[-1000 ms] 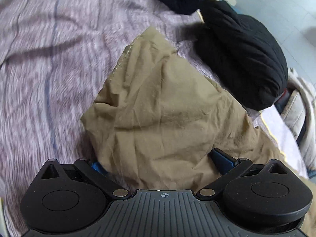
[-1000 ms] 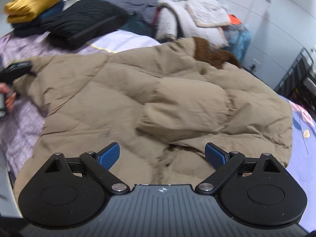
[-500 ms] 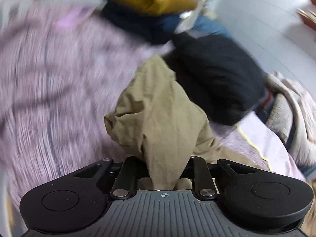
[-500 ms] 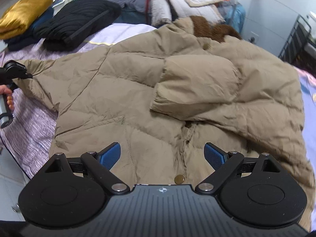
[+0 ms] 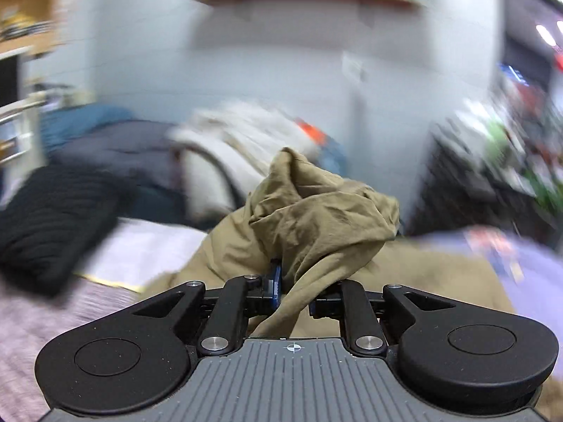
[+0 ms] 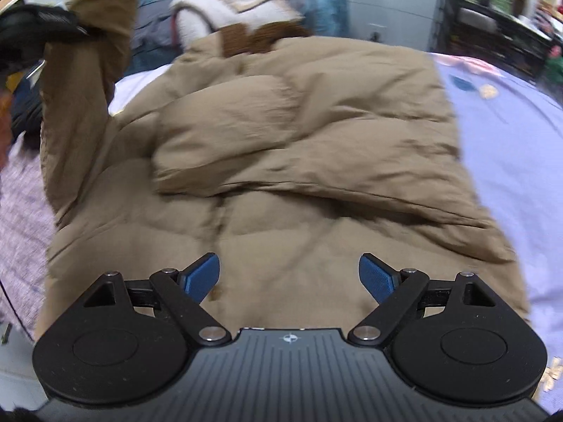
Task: Fold large clothes
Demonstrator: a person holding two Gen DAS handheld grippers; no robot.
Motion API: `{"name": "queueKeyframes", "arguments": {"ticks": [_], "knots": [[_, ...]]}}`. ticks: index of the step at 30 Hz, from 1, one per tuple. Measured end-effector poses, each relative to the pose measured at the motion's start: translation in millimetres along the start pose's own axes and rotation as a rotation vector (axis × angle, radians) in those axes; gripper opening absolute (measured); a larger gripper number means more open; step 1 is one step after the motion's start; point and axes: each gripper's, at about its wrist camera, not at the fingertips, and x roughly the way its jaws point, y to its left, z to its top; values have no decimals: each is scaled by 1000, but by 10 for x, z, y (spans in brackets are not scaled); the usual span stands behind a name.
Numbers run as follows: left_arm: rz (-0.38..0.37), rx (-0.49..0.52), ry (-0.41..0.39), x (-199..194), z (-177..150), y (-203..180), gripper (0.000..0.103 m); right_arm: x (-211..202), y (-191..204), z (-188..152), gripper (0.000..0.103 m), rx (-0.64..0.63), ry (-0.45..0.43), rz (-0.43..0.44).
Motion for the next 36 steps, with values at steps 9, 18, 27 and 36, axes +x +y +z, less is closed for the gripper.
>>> {"name": "queueKeyframes", "arguments": {"ticks": [9, 18, 27, 36], "knots": [[18, 457, 136, 558, -851, -824, 82, -45, -368, 29, 89, 95, -13, -31], [-90, 539, 127, 126, -923, -748, 103, 121, -229, 825, 89, 152, -109, 269], [31, 441, 166, -394, -999, -119, 103, 867, 339, 1440, 90, 243, 36, 428], [207, 215, 214, -595, -861, 655, 103, 708, 557, 1361, 11, 93, -112, 353]]}}
